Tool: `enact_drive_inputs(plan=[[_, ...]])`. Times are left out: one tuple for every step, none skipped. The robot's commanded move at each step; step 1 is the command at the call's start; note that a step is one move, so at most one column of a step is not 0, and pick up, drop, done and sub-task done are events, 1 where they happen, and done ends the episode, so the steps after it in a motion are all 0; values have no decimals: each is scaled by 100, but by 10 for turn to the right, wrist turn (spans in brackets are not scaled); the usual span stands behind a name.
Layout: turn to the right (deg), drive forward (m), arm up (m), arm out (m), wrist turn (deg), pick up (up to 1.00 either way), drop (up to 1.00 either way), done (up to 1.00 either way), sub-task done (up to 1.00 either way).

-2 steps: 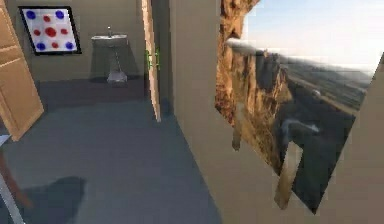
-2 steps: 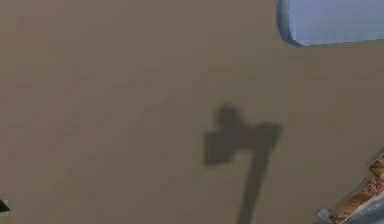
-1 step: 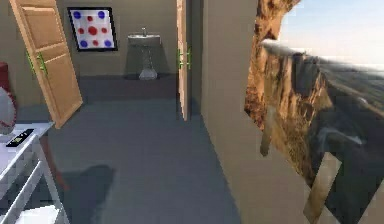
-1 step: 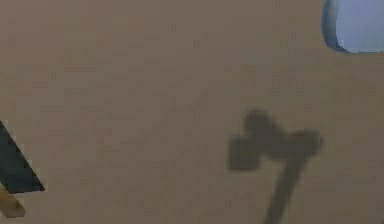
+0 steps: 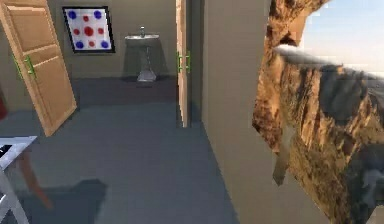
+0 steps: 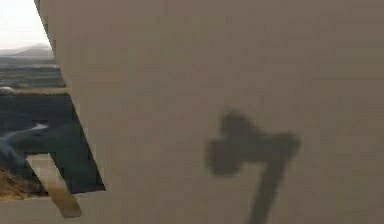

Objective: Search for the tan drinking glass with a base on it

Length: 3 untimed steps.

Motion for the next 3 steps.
enact_drive_inputs(plan=[[-60, 0, 0, 0, 0, 0, 0, 0, 0], [0, 75, 0, 0, 0, 0, 0, 0, 0], [-120, 0, 0, 0, 0, 0, 0, 0, 0]])
